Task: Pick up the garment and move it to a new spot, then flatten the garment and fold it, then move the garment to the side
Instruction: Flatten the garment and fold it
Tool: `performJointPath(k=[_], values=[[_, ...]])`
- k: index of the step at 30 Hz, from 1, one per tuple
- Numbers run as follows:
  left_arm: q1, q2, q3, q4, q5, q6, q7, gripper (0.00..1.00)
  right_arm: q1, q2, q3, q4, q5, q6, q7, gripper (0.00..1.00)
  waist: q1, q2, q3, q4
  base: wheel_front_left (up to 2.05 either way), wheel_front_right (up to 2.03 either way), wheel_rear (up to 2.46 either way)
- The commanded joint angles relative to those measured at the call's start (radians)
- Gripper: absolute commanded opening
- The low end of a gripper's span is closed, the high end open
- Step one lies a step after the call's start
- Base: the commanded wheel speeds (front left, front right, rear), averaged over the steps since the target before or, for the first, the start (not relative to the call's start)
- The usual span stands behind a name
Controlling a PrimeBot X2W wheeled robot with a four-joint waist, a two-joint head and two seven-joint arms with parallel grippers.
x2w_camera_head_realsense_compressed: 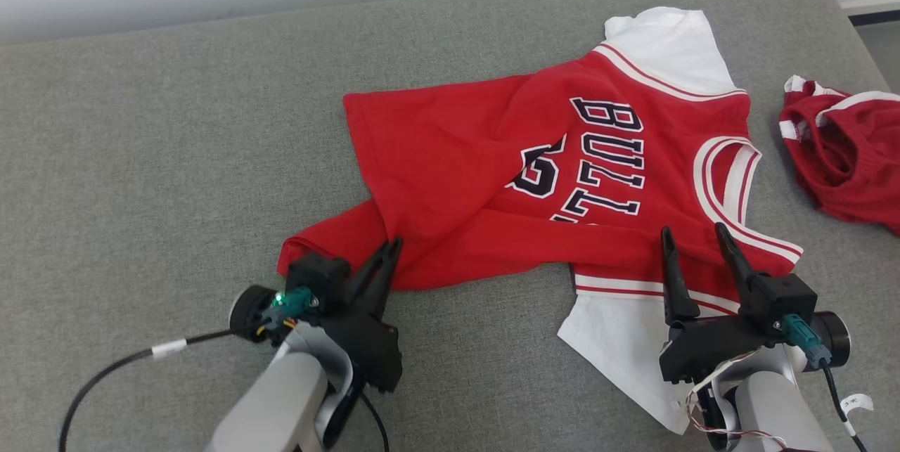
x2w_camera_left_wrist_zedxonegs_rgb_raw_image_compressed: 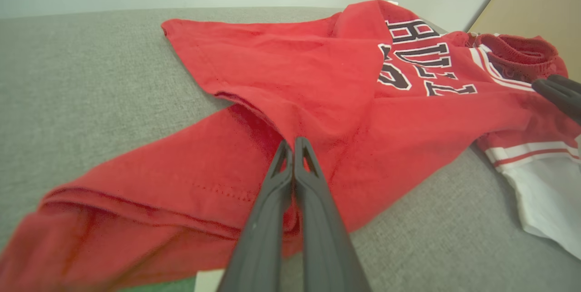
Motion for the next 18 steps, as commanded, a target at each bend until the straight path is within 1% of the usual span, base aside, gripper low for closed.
performJointPath(k=[1, 5, 7, 8, 9, 10, 12, 16, 18], values=[[-0.025, 0.009, 0.003, -0.006, -0.012, 0.001, -0.003, 0.0, -0.01, 0.005, -0.001, 0.001, 0.011, -0.003, -0.005, 1.0, -0.0001, -0.0001, 0.001, 0.001, 0.0, 0.0, 0.0], [-0.096, 0.057, 0.058, -0.013, 0.005, 0.001, -0.003, 0.0, -0.008, 0.01, -0.007, -0.007, 0.014, -0.003, -0.005, 1.0, -0.0001, -0.0001, 0.012, 0.006, 0.0, 0.0, 0.0], [-0.146, 0.08, 0.091, 0.0, 0.009, 0.002, -0.003, 0.0, -0.011, 0.011, -0.005, -0.008, 0.015, -0.003, -0.005, 1.0, -0.0001, -0.0001, 0.02, 0.005, 0.0, 0.0, 0.0], [-0.171, 0.091, 0.109, 0.016, -0.007, 0.002, -0.003, 0.0, -0.014, 0.011, -0.001, -0.008, 0.016, -0.003, -0.005, 1.0, -0.0001, -0.0001, 0.025, 0.002, 0.0, 0.0, 0.0], [-0.199, 0.112, 0.116, 0.034, -0.011, 0.002, -0.003, 0.0, -0.018, 0.013, 0.007, -0.008, 0.018, -0.003, -0.005, 1.0, -0.0001, -0.0001, 0.031, -0.002, 0.0, 0.0, 0.0], [-0.231, 0.142, 0.113, 0.053, 0.005, 0.002, 0.0, 0.0, -0.02, 0.015, 0.015, -0.007, 0.02, -0.003, -0.005, 1.0, -0.0001, -0.0001, 0.035, -0.007, 0.0, 0.0, 0.0], [-0.282, 0.176, 0.121, 0.09, -0.016, 0.002, 0.013, 0.0, -0.024, 0.018, 0.03, -0.009, 0.022, -0.003, -0.005, 1.0, -0.0001, -0.0001, 0.047, -0.018, 0.0, 0.0, 0.0], [-0.372, 0.257, 0.11, 0.157, -0.015, 0.002, 0.044, 0.0, -0.037, 0.025, 0.058, -0.015, 0.032, -0.003, -0.004, 1.0, -0.0001, -0.0001, 0.073, -0.038, 0.0, 0.0, 0.0], [-0.408, 0.289, 0.121, 0.189, -0.035, 0.002, 0.054, 0.0, -0.038, 0.027, 0.067, -0.019, 0.04, -0.003, -0.005, 1.0, -0.0001, -0.0001, 0.086, -0.045, 0.0, 0.0, 0.0]])
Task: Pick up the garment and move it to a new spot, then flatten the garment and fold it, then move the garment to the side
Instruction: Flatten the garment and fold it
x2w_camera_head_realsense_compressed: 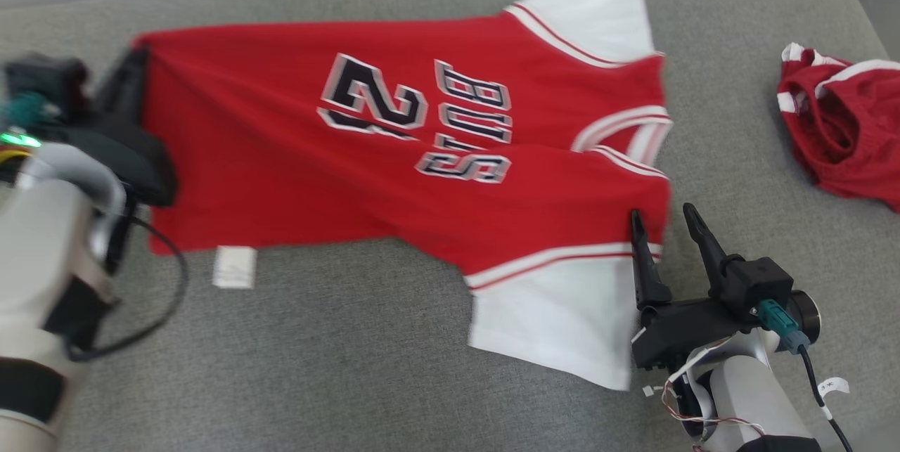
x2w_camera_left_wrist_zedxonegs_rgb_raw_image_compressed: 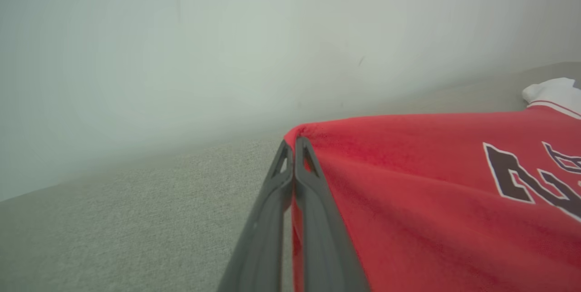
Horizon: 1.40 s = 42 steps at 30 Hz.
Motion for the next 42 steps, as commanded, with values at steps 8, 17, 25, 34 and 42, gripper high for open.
performJointPath(k=[8, 17, 25, 34, 42], values=[[-0.042, 0.081, 0.033, 0.121, -0.048, 0.004, -0.009, 0.49, -0.006, 0.01, 0.009, -0.009, 0.017, -0.003, -0.004, 1.0, -0.0001, -0.0001, 0.038, -0.02, 0.0, 0.0, 0.0], [0.055, 0.069, 0.11, 0.049, -0.062, 0.038, -0.052, 1.0, 0.01, 0.012, -0.004, -0.013, 0.005, -0.003, -0.004, 1.0, -0.0001, -0.0001, -0.007, 0.016, 0.0, 0.0, 0.0], [0.351, -0.01, 0.264, -0.159, -0.047, 0.075, -0.052, 1.0, 0.04, 0.013, 0.001, 0.006, 0.004, -0.003, -0.005, 1.0, -0.0001, -0.0001, -0.076, 0.035, 0.0, 0.0, 0.0], [0.549, -0.122, 0.388, -0.204, -0.011, 0.049, -0.052, 1.0, 0.057, 0.012, 0.004, 0.013, -0.002, -0.003, -0.004, 1.0, -0.0001, -0.0001, -0.08, 0.028, 0.0, 0.0, 0.0], [0.539, -0.158, 0.45, -0.2, 0.046, 0.026, -0.052, 1.0, 0.042, 0.005, -0.001, 0.017, -0.003, -0.003, -0.005, 1.0, -0.0001, -0.0001, -0.063, 0.014, 0.0, 0.0, 0.0]])
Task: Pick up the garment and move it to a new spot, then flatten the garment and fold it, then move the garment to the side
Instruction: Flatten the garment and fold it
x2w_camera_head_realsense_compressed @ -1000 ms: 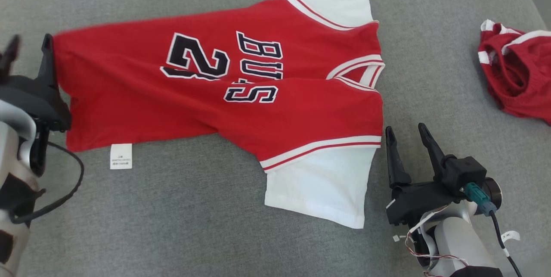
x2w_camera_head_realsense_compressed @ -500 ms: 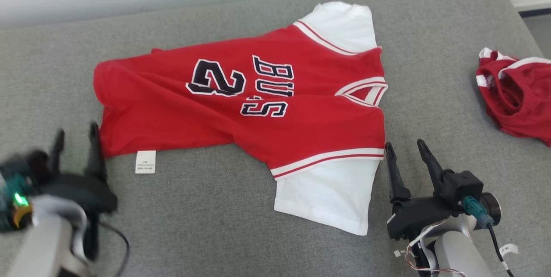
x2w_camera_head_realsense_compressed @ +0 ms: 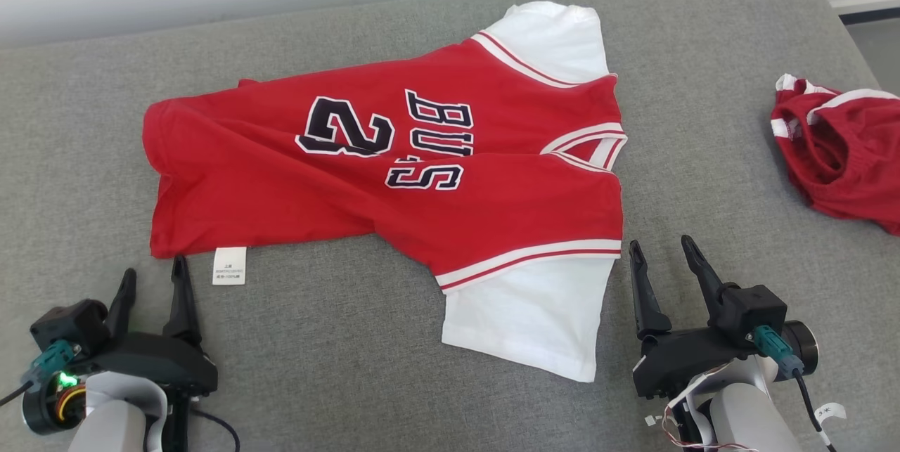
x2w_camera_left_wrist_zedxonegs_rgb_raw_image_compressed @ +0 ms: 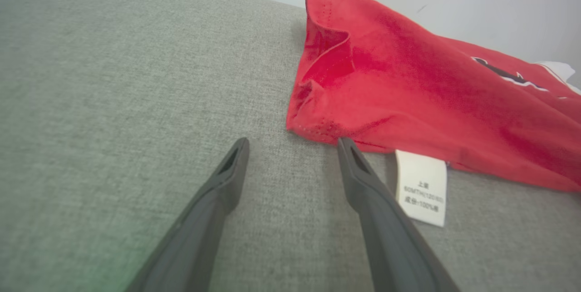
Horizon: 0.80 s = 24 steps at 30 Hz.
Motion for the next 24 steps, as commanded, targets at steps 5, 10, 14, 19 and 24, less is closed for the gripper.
performJointPath(k=[5, 10, 14, 19, 24], values=[[-0.033, -0.016, 0.032, -0.015, 0.05, -0.014, -0.003, 1.0, -0.016, -0.001, 0.003, 0.008, 0.002, -0.003, -0.005, 1.0, 0.0001, 0.0001, 0.016, -0.011, 0.0, 0.0, 0.0], [-0.049, -0.029, 0.047, -0.006, 0.083, -0.02, -0.002, 1.0, -0.022, 0.0, 0.008, 0.015, 0.006, -0.003, -0.005, 1.0, 0.0001, 0.0001, 0.029, -0.018, 0.0, 0.0, 0.0], [-0.054, -0.034, 0.058, 0.012, 0.1, -0.023, -0.003, 0.88, -0.03, 0.0, 0.011, 0.018, 0.007, -0.003, -0.005, 1.0, 0.0001, 0.0001, 0.035, -0.022, 0.0, 0.0, 0.0], [-0.058, -0.047, 0.077, 0.024, 0.118, -0.027, -0.003, 0.0, -0.034, 0.001, 0.008, 0.022, 0.008, -0.003, -0.005, 1.0, 0.0001, 0.0001, 0.033, -0.023, 0.0, 0.0, 0.0], [-0.017, -0.063, 0.092, -0.011, 0.145, -0.026, -0.003, 0.0, -0.014, 0.0, -0.008, 0.035, 0.005, -0.003, -0.005, 1.0, 0.0001, 0.0001, -0.006, -0.003, 0.0, 0.0, 0.0]])
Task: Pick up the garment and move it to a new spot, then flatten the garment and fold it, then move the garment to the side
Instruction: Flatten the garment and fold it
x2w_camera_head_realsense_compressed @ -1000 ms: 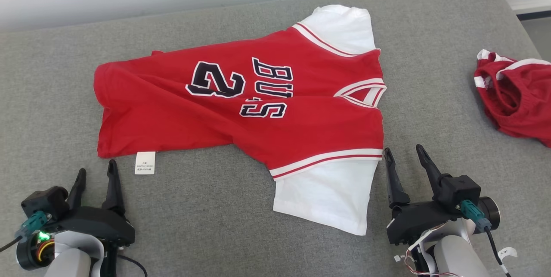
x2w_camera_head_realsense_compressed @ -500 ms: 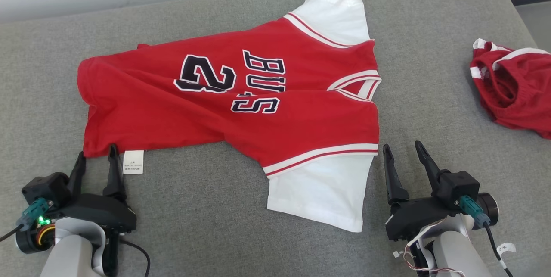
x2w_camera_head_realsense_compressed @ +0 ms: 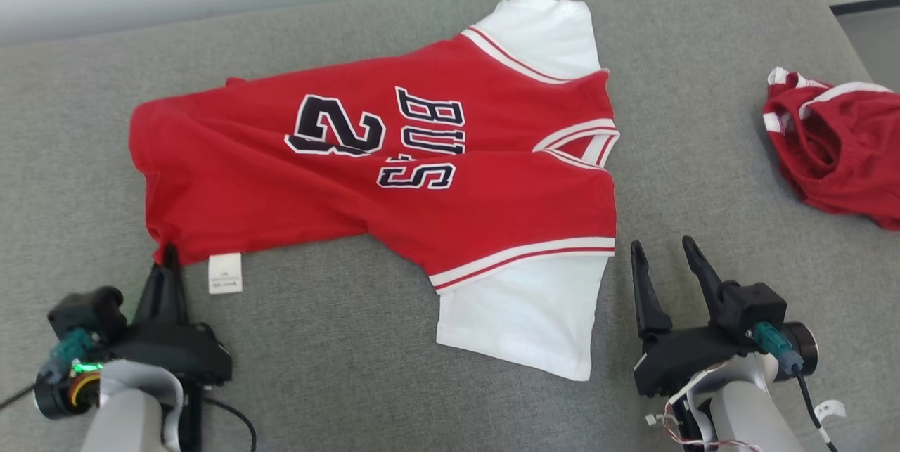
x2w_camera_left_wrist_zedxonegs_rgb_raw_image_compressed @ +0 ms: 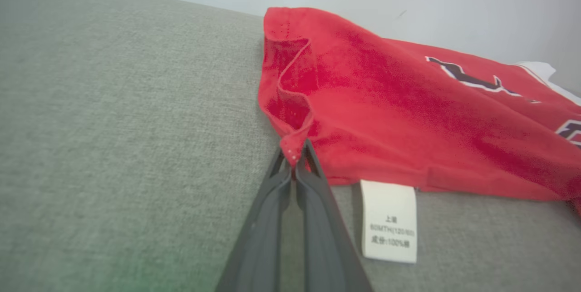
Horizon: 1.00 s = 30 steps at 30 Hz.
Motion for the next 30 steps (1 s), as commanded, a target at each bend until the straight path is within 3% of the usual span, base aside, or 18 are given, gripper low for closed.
performJointPath(k=[1, 9, 17, 18, 19, 20, 30], values=[[0.028, -0.007, 0.003, -0.009, 0.016, -0.001, -0.003, 0.0, 0.013, 0.0, -0.002, 0.007, 0.002, -0.003, -0.005, 1.0, 0.0, 0.0, -0.03, 0.018, 0.0, 0.0, 0.0], [0.18, -0.067, 0.066, -0.094, 0.062, 0.013, -0.003, 0.0, 0.059, 0.004, 0.009, 0.039, 0.016, -0.003, -0.005, 1.0, 0.0, 0.0, -0.131, 0.062, 0.0, 0.0, 0.0], [0.305, -0.098, 0.138, -0.132, 0.067, 0.034, -0.003, 0.0, 0.093, 0.006, 0.037, 0.059, 0.038, -0.003, -0.005, 1.0, 0.0, 0.0, -0.187, 0.059, 0.0, 0.0, 0.0], [0.317, -0.1, 0.144, -0.138, 0.073, 0.033, -0.003, 0.13, 0.096, 0.006, 0.04, 0.059, 0.041, -0.003, -0.005, 1.0, 0.0, 0.0, -0.193, 0.057, 0.0, 0.0, 0.0], [0.329, -0.103, 0.149, -0.144, 0.077, 0.035, -0.003, 0.44, 0.101, 0.005, 0.041, 0.059, 0.044, -0.003, -0.005, 1.0, 0.0, 0.0, -0.198, 0.055, 0.0, 0.0, 0.0], [0.339, -0.104, 0.156, -0.154, 0.085, 0.04, -0.003, 1.0, 0.104, 0.005, 0.042, 0.059, 0.045, -0.003, -0.005, 1.0, 0.0, 0.0, -0.203, 0.052, 0.0, 0.0, 0.0], [0.418, -0.107, 0.172, -0.297, 0.221, 0.08, -0.003, 1.0, 0.152, 0.006, 0.036, -0.012, 0.048, -0.003, -0.005, 1.0, 0.0, 0.0, -0.245, 0.034, 0.0, 0.0, 0.0]])
